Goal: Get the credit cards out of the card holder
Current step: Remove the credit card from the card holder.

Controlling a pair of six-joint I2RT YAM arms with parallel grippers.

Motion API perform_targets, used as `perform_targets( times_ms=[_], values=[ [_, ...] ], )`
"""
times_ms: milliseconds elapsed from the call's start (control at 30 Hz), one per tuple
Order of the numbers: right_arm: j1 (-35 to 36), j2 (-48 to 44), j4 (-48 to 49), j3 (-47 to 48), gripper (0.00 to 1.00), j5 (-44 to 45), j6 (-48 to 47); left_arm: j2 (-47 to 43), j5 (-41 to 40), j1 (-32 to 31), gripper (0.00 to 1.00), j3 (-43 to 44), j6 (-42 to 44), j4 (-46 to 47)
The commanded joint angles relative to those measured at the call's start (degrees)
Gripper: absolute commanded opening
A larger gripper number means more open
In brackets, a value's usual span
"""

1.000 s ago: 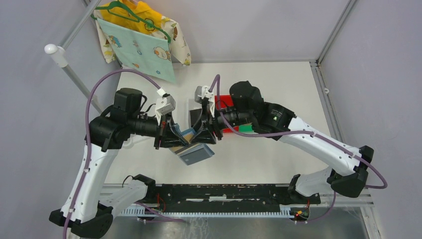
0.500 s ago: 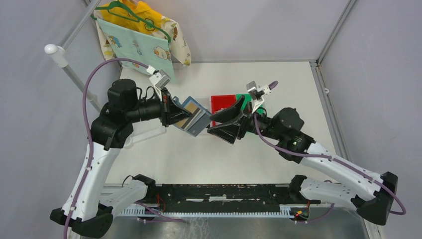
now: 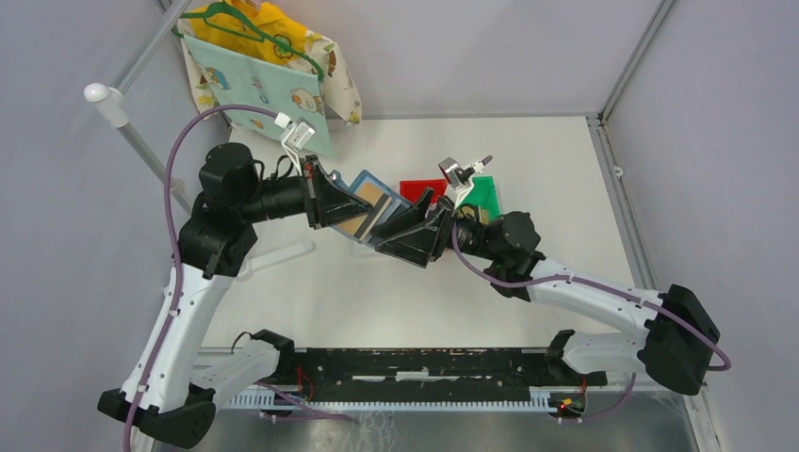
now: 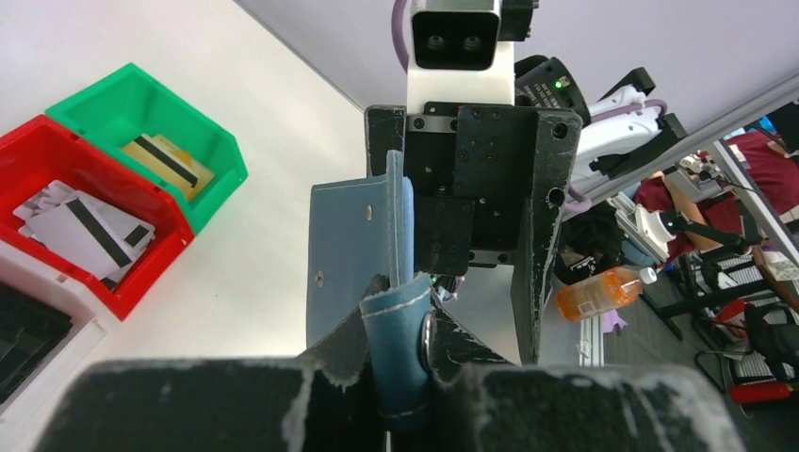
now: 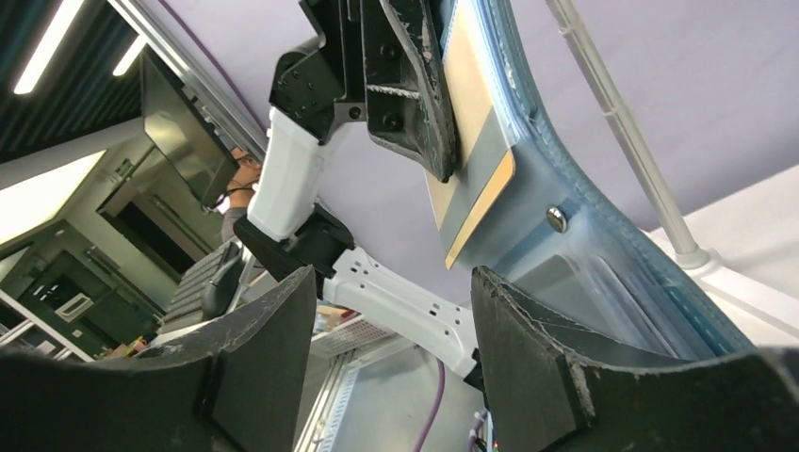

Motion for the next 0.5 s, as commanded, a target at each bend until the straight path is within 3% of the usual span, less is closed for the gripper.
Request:
perform_targets(
  times_ms=[0,167,467],
  values=[
    [0.11,1.25,8.93,2.46,0.66,-0.46,2.81,-1.35,5.33,0.07,0.02,0.48,-6.25,6.72],
    [0.16,2.88,10.34,3.3,0.6,-0.08,3.56,-2.16,5.38,0.1,0.02,-0.46,-7.03,7.2],
    [0.08,5.82,21.38,3.55,0.45,2.04,8.1,-4.29,4.38,0.1,0.04,-3.43,-5.76,5.7]
  ],
)
